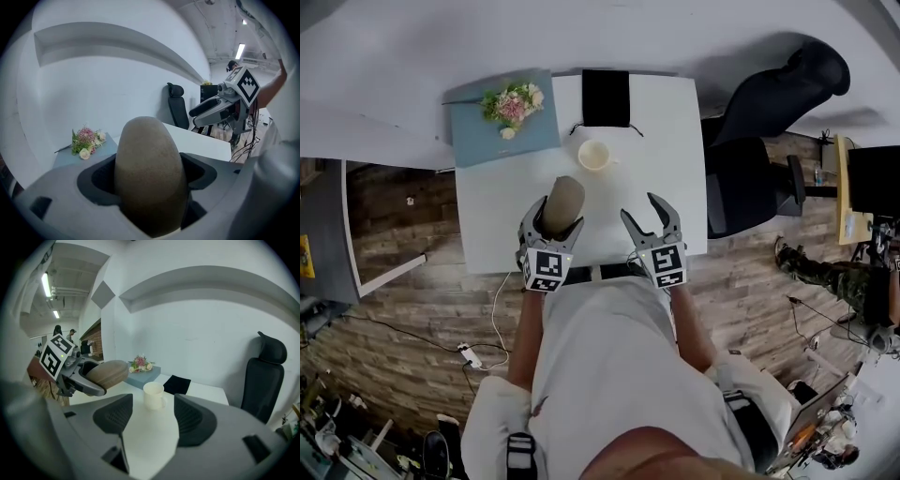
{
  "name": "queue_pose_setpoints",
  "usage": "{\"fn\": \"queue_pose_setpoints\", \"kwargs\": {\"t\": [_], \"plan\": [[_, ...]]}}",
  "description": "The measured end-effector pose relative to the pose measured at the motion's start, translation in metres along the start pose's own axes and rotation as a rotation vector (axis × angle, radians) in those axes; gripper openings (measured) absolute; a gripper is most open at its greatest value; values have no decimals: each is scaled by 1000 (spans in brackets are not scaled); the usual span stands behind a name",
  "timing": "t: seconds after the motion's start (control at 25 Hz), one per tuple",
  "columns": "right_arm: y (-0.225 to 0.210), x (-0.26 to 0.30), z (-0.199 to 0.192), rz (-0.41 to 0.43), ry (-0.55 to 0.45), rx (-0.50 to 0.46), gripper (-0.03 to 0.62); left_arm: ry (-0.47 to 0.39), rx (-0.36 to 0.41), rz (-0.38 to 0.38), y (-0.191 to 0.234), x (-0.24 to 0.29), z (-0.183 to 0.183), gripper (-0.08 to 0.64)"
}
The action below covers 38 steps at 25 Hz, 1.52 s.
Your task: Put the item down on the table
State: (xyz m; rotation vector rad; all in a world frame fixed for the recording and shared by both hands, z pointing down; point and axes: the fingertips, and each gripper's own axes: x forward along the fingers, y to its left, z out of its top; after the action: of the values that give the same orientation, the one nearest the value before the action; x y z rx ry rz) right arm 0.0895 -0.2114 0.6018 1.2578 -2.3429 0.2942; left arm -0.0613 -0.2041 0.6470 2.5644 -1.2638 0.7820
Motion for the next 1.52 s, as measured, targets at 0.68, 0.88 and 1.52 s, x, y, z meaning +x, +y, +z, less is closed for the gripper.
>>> {"fn": "queue_pose_setpoints", "kwargs": {"t": [0.68, 0.88, 1.52], "plan": [[1, 13, -41, 33, 92, 23, 270, 138, -3, -101, -31, 36, -48, 397], [1, 18, -52, 46, 114, 30, 265, 163, -23, -121, -37, 46, -57, 397], [5, 36, -76, 97, 183, 14, 267, 258, -23, -165, -44, 70, -81, 397]]}}
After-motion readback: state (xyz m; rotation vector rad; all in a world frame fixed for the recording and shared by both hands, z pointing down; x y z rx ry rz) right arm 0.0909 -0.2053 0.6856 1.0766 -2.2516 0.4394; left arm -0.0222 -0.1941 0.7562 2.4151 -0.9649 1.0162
